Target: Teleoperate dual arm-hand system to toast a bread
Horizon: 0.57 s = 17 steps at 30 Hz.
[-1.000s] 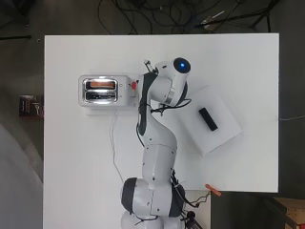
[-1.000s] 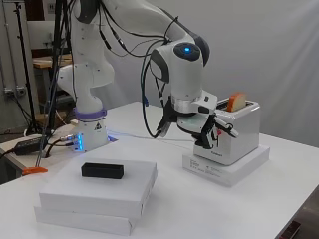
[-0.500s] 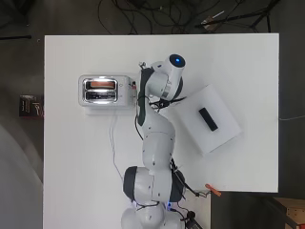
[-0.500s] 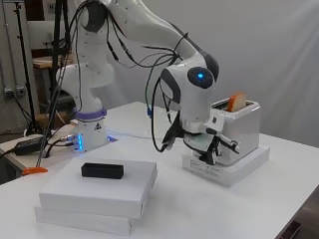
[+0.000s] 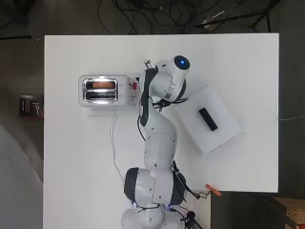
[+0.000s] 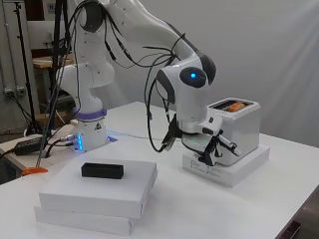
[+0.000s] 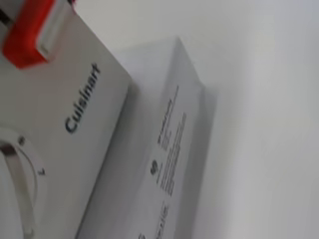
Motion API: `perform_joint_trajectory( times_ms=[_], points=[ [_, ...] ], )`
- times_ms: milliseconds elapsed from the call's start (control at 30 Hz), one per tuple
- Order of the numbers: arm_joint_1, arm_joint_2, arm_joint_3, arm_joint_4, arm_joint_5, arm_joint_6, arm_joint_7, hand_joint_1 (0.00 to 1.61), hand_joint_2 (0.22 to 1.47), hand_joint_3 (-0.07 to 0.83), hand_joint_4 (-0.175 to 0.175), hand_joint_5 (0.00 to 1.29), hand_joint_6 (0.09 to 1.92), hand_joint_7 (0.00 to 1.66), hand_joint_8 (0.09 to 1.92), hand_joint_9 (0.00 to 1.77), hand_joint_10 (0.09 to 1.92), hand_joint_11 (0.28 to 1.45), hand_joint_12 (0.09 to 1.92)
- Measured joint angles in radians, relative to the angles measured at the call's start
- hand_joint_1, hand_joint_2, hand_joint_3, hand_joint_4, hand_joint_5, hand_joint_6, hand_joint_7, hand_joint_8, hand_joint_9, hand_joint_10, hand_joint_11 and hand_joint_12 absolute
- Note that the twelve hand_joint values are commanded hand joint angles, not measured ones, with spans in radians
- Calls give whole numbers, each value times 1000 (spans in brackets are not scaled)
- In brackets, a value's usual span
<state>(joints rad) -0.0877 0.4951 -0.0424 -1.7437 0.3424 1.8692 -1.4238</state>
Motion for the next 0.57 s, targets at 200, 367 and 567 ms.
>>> perform_joint_trajectory(
  times_ms=[200, 367, 567],
  points=[
    [17, -314, 35, -85, -214, 129, 157, 6, 1047, -1, -111, 245, 87, 763, 318, 835, 1328, 582, 1223],
    [30, -595, 61, -222, -310, 97, 284, 0, 1043, 0, -101, 213, 87, 788, 87, 801, 1165, 545, 1149],
    [35, -700, 74, -311, -322, 75, 327, 35, 1013, 4, -72, 136, 87, 228, 87, 341, 87, 470, 87]
  ],
)
